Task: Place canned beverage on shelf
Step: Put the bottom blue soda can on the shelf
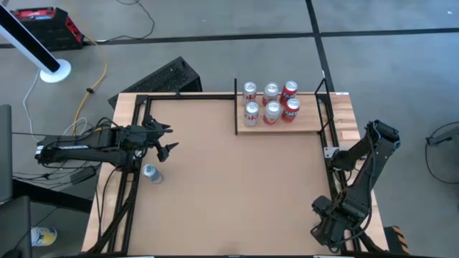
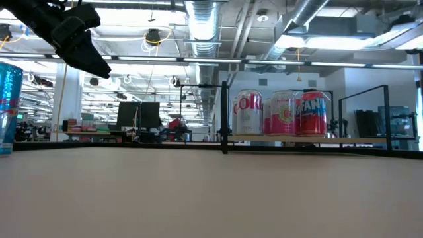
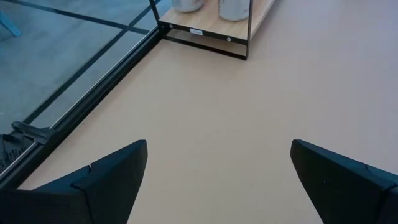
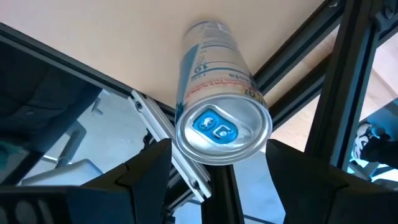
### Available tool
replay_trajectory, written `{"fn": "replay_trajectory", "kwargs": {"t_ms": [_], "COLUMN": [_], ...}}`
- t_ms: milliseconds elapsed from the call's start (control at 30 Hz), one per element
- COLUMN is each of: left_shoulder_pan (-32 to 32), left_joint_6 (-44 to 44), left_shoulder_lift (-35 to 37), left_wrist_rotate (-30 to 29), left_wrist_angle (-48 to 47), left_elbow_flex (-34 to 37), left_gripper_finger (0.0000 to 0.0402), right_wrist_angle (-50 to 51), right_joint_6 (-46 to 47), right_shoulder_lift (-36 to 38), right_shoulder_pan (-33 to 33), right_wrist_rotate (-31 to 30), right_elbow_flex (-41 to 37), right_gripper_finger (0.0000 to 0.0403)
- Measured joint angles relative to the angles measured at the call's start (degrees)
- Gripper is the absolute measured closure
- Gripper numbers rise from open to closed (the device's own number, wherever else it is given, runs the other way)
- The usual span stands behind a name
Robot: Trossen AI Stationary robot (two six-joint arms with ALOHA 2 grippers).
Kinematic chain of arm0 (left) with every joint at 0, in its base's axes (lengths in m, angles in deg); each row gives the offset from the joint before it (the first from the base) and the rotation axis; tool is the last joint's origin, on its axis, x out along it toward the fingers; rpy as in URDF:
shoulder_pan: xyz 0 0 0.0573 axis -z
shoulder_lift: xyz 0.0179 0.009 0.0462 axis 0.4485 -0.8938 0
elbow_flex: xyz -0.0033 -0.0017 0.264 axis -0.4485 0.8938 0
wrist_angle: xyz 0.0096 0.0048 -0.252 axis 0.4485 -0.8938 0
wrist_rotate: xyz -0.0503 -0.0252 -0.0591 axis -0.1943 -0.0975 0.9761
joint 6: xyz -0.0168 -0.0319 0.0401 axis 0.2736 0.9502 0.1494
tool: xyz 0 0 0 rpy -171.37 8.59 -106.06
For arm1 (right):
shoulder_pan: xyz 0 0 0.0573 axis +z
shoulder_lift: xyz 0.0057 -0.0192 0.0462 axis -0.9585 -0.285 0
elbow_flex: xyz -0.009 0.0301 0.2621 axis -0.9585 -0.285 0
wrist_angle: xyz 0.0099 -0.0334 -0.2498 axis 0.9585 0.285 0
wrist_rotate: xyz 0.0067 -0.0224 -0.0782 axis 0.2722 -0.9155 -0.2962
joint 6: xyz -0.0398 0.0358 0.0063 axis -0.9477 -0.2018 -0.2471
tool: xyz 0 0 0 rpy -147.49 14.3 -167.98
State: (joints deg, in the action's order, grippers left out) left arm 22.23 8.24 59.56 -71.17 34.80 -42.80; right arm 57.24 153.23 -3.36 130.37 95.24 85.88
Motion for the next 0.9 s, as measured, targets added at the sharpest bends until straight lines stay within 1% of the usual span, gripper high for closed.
{"fn": "replay_trajectory", "kwargs": {"t_ms": [500,667,733,900], "left_shoulder_pan": [0.00,0.01,0.01,0.01], "left_joint_6": [-0.02,-0.02,-0.02,-0.02], "left_shoulder_lift": [-0.01,-0.02,-0.02,-0.01], "left_wrist_rotate": [0.00,0.02,0.02,0.02], "left_wrist_angle": [0.00,0.02,0.00,0.02], "left_elbow_flex": [0.00,0.01,0.00,0.00], "left_gripper_finger": [0.0019,0.0019,0.0019,0.0019], "right_wrist_angle": [1.39,-1.85,-3.30,-3.41], "right_joint_6": [-0.02,-0.26,-1.83,-4.11], "right_shoulder_lift": [0.00,0.22,0.26,0.12], "right_shoulder_pan": [0.00,0.00,-0.02,-1.14], "right_wrist_rotate": [-0.85,-0.51,-0.33,-0.37], "right_elbow_flex": [-0.03,-2.62,-3.55,-3.78], "right_gripper_finger": [0.0116,0.0116,0.0116,0.0116]}}
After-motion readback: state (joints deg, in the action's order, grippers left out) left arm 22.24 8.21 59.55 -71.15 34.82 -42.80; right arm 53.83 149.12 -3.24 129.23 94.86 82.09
